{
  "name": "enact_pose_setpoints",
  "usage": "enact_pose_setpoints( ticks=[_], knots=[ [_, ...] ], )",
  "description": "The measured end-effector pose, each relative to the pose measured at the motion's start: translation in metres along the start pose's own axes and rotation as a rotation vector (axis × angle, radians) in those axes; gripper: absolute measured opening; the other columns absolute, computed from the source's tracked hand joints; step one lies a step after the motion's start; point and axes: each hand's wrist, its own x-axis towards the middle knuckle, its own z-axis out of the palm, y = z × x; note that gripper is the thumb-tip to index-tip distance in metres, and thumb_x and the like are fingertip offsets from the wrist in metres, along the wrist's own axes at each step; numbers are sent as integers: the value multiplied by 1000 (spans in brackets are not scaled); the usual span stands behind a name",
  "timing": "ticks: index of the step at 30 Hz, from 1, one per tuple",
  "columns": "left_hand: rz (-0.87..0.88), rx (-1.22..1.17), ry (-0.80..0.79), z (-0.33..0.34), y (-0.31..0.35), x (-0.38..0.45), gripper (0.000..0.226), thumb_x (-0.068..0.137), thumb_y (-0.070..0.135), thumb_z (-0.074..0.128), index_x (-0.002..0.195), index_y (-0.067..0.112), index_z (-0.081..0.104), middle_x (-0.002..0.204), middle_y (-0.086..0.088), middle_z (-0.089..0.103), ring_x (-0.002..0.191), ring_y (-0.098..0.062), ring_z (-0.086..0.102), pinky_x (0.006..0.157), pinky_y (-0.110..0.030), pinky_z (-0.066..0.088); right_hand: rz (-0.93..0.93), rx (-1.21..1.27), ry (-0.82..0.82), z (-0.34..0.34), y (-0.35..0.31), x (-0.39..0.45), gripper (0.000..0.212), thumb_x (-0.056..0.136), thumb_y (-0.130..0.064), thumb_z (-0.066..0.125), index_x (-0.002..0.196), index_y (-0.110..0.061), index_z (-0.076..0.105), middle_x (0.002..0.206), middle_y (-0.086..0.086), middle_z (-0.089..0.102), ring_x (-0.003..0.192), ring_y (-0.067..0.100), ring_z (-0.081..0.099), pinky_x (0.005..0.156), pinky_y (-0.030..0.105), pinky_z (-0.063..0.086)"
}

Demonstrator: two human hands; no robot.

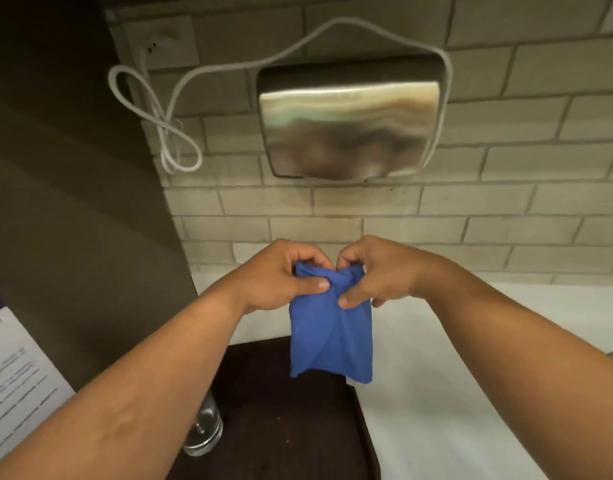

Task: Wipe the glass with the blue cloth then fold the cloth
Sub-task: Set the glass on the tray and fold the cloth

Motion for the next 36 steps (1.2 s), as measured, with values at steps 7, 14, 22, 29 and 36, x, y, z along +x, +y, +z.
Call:
enact_pose_setpoints(
  ticks=[7, 14, 22, 29, 36],
  knots=[
    [-42, 119, 54, 2, 27, 18, 10, 86, 5, 82, 90, 3, 74, 78, -5, 70, 64, -5, 63, 60, -19, 51, -64, -41, 73, -50, 9, -19, 23, 70, -13, 89, 76, -11, 68, 67, 11, 76, 67, 30, 77, 71, 42, 62],
    [-85, 285, 133, 45, 17, 27, 13, 84, 12, 84, 84, 5, 72, 72, -10, 66, 59, -13, 55, 59, -28, 46, -36, -172, 220, -60, 52, -29, 19, 70, -13, 89, 76, -13, 70, 68, 8, 75, 57, 18, 74, 56, 32, 57],
    [-127, 515, -45, 137, -18, -6, 12, 80, 27, 80, 88, 20, 75, 81, 2, 70, 75, -17, 65, 70, -33, 54, -47, -375, 187, 4, 123, -63, 15, 63, -16, 77, 66, -23, 65, 68, -9, 65, 64, 14, 61, 56, 22, 48],
    [-328, 523, -294, 225, -58, -53, 19, 81, 40, 72, 89, 23, 73, 83, 4, 76, 76, -12, 68, 70, -33, 59, 133, -364, -81, 102, 191, -91, 21, 70, -22, 56, 54, -17, 43, 54, 0, 49, 48, 16, 39, 47, 33, 34],
    [-436, 961, -351, 272, -94, -12, 132, 66, 84, 58, 165, 13, 6, 176, -12, 7, 161, -31, 0, 124, -70, -1, 28, -573, -120, 158, 223, -49, 97, 88, -52, 48, 155, -1, 1, 166, 19, 2, 153, 34, -3, 124, 44, 6]
  ],
)
